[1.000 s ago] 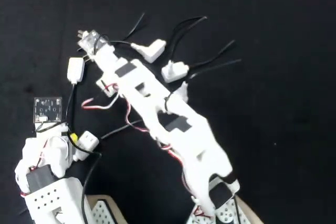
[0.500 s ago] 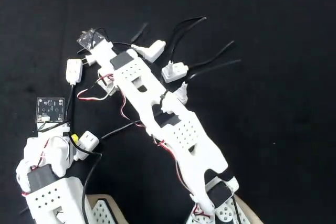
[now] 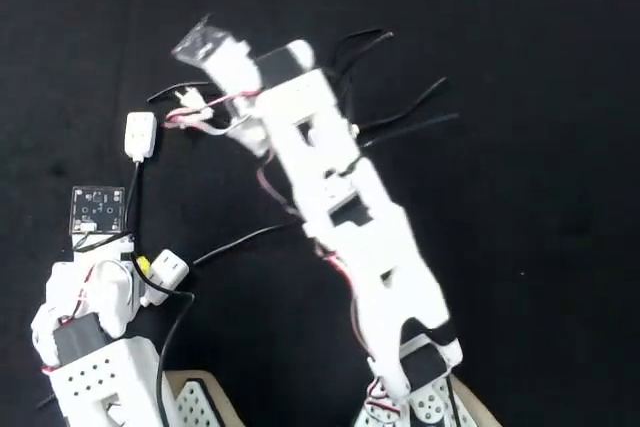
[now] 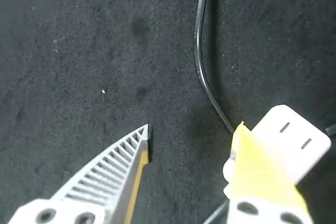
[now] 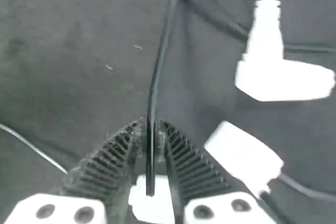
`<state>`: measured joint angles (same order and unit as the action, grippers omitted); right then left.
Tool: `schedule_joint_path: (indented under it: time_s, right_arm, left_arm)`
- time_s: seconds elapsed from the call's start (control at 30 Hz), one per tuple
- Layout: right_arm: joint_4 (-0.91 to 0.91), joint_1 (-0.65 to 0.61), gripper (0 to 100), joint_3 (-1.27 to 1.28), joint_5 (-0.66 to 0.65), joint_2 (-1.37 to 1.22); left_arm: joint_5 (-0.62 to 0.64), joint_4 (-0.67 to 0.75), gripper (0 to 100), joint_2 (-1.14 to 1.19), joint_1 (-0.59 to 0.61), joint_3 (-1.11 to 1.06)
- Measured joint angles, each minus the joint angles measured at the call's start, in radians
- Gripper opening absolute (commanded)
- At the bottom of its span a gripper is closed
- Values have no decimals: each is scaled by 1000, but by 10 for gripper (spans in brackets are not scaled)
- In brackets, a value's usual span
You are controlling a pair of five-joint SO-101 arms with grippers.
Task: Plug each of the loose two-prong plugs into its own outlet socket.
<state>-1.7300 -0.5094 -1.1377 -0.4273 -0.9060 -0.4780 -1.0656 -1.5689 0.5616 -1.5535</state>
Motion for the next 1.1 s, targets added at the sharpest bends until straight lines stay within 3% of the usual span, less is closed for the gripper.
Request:
schedule_joint_path:
  time_s: [0.37,0.7,1.0,1.1]
  right_arm:
    - [21,32,11,577,-112,666]
    - [267,-14,11,1079,-118,1201]
    - [591,-149,13,1576,-120,1309]
    - [733,-186,71,1672,-120,1304]
  left_arm:
    - [0,44,249,0,0,-28]
    - [0,44,249,0,0,-28]
    - [0,44,249,0,0,-28]
    - [0,44,249,0,0,-34]
